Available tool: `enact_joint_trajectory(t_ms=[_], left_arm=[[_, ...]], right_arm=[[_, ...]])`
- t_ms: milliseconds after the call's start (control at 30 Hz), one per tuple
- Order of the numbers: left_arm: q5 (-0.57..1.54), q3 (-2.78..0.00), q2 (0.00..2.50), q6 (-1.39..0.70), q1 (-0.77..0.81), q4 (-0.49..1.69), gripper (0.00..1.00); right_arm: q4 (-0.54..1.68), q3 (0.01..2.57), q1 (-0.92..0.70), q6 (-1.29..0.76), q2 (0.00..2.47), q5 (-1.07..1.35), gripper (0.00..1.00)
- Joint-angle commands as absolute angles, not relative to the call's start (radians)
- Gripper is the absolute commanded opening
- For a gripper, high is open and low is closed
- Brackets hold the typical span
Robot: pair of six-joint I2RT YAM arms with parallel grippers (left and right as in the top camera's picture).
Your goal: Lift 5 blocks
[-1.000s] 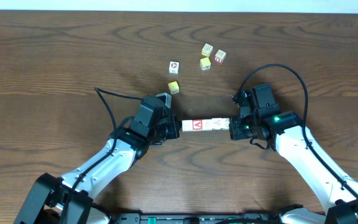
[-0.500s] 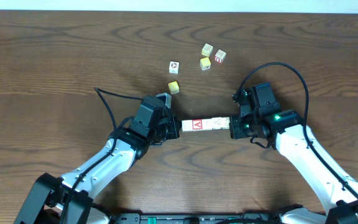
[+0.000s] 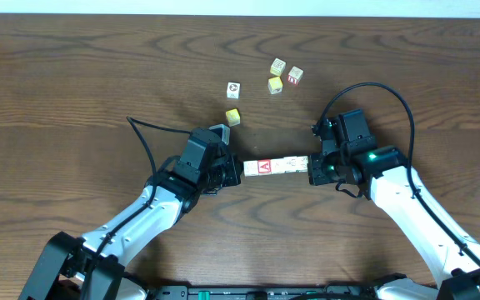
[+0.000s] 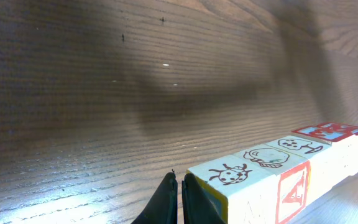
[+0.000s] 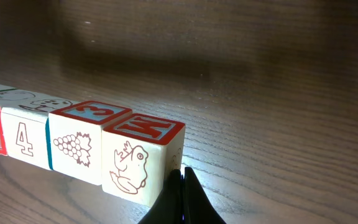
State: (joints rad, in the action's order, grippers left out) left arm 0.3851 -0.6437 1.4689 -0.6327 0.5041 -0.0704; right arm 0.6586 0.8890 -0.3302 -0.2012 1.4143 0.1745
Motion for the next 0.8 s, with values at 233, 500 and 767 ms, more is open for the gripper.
enact_joint_trajectory(t_ms=[233,500,767], left_arm=[[0.490,-0.706,1.447,-0.649,0.525,-0.091,0.07],[0.490,-0.706,1.447,-0.650,0.525,-0.091,0.07],[0.490,-0.712,1.447,-0.653,0.525,-0.090,0.07]], right_arm=[[0.651,0.924,-0.363,-0.201,1.404,0.331,0.01],[0.661,0.934,-0.363,-0.201,1.404,0.342,0.01],[0.675,0.955,-0.363,-0.201,1.404,0.341,0.01]])
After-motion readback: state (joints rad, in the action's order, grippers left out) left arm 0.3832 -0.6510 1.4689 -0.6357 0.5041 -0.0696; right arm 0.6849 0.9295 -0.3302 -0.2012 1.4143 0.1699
